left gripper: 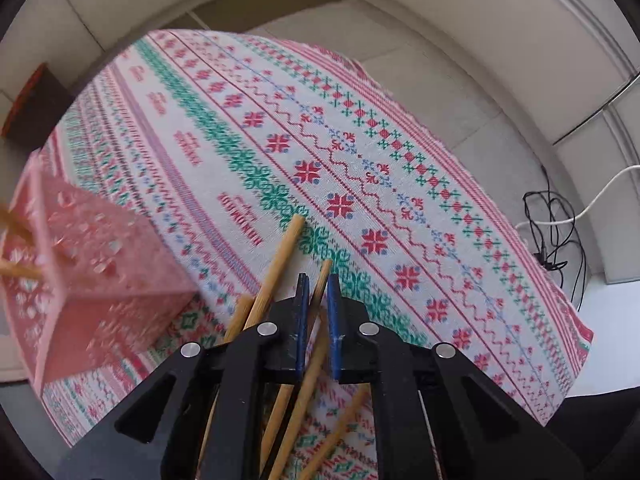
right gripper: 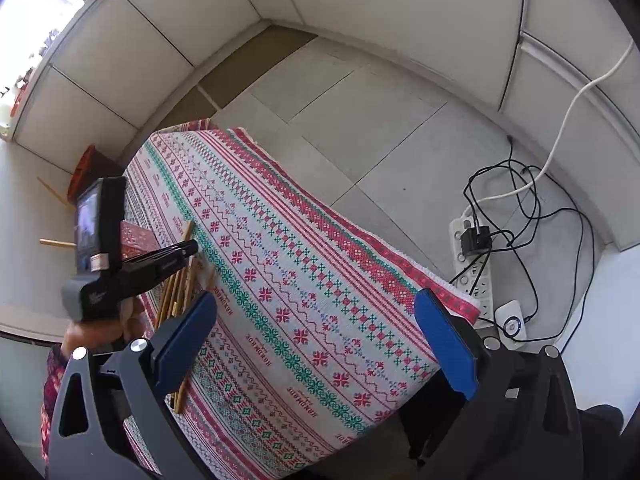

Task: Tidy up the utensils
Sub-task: 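Return the left tool to the pile and grasp another chopstick, then grasp a chopstick with the right tool while the left tool lifts its chopstick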

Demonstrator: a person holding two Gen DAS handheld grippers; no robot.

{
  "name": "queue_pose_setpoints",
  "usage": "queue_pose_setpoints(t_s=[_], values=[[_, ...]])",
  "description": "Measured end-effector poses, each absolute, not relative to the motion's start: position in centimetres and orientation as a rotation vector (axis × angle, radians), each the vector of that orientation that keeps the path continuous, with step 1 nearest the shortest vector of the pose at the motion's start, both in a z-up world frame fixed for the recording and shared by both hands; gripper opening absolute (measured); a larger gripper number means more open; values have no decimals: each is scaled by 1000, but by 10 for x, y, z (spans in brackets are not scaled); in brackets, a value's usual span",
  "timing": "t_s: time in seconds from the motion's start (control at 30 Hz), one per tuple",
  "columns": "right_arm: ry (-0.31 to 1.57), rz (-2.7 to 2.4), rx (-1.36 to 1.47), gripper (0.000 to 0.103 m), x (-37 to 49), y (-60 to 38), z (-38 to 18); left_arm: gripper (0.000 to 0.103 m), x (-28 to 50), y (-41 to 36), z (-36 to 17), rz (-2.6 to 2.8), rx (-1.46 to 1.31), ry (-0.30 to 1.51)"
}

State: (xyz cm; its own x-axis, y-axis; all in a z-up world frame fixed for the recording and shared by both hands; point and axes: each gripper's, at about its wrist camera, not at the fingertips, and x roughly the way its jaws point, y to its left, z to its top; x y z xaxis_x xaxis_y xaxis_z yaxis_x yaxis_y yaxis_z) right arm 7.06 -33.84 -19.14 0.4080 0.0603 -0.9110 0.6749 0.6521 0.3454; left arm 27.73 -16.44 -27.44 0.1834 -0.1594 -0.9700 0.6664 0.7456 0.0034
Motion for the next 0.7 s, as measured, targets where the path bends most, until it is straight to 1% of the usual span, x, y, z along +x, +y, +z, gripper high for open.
queue_pose_setpoints(t_s=[0.13, 0.2, 0.23, 0.33, 0.37, 0.4, 0.47, 0.53, 0.57, 0.7], values=[[1151, -411, 757, 96, 86, -321, -198, 7, 250, -121, -216, -634, 371, 1153], [1174, -378, 748, 95, 99, -308, -202, 6, 232, -99, -188, -641, 319, 1102], [1184, -371, 746, 93, 106, -303, -204, 6, 222, -83, -174, -636, 297, 1071], [1243, -347, 769, 85, 133, -286, -219, 5, 196, -51, -140, -610, 218, 1008], [1280, -328, 785, 78, 146, -280, -227, 4, 189, -41, -133, -597, 198, 989], [1303, -315, 795, 74, 156, -276, -233, 4, 182, -29, -126, -585, 172, 971], [1341, -291, 825, 62, 180, -266, -246, 4, 167, -3, -112, -570, 116, 939], [1360, -273, 852, 56, 194, -258, -256, 4, 156, 16, -104, -555, 76, 907], [1362, -272, 853, 54, 200, -255, -259, 4, 152, 26, -100, -555, 51, 891], [1355, -298, 824, 50, 217, -244, -261, 4, 146, 50, -85, -554, -7, 840]])
